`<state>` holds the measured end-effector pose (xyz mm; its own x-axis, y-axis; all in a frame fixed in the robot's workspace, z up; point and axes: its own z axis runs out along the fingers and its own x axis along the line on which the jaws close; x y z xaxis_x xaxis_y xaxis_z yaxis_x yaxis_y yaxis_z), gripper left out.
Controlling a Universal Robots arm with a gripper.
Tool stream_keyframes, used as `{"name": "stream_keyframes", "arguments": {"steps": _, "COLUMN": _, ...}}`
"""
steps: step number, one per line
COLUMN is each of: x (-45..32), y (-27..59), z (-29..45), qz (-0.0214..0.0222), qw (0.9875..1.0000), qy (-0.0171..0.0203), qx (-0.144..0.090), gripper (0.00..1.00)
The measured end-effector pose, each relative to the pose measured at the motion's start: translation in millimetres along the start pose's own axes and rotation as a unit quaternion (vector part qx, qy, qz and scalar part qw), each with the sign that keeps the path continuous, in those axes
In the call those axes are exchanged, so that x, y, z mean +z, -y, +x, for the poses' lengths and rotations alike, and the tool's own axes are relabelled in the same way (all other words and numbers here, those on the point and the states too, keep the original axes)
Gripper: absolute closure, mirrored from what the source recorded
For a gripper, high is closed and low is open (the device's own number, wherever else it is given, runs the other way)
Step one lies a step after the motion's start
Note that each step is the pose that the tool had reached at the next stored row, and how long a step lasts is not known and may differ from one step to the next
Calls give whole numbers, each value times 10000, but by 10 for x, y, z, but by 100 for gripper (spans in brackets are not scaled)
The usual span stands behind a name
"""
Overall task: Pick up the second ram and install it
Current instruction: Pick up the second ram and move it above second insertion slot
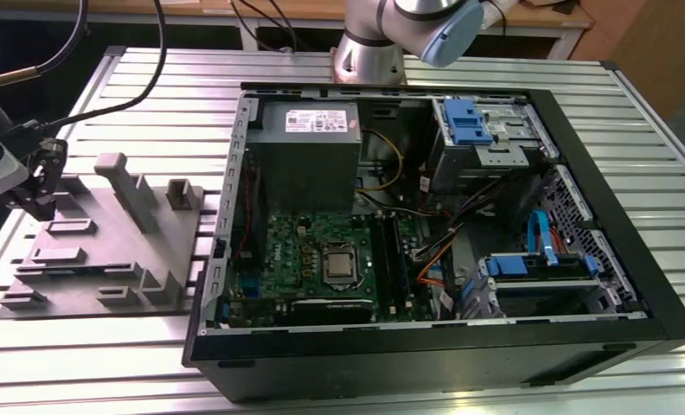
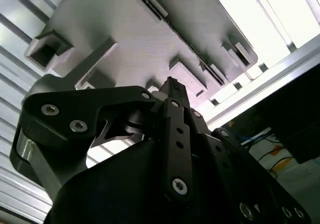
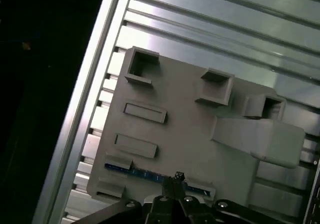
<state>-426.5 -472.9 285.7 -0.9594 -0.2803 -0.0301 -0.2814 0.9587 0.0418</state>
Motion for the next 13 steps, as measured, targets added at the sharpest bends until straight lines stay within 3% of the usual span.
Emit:
{"name": "stream_keyframes", "arguments": {"steps": 6, "x": 26, "y": 1, "z": 1, "qz": -16, "qw": 9985, "qy": -22, "qx": -540, "gripper": 90}}
{"name": "stream_keyframes", "arguments": {"steps": 10, "x": 42, "y": 2, "z": 1, "qz": -27, "qw": 9959, "qy": -38, "qx": -905, "gripper": 90}}
{"name": "stream_keyframes", "arguments": {"steps": 13, "x": 55, "y": 2, "z": 2, "qz": -35, "qw": 9931, "qy": -49, "qx": -1172, "gripper": 90}}
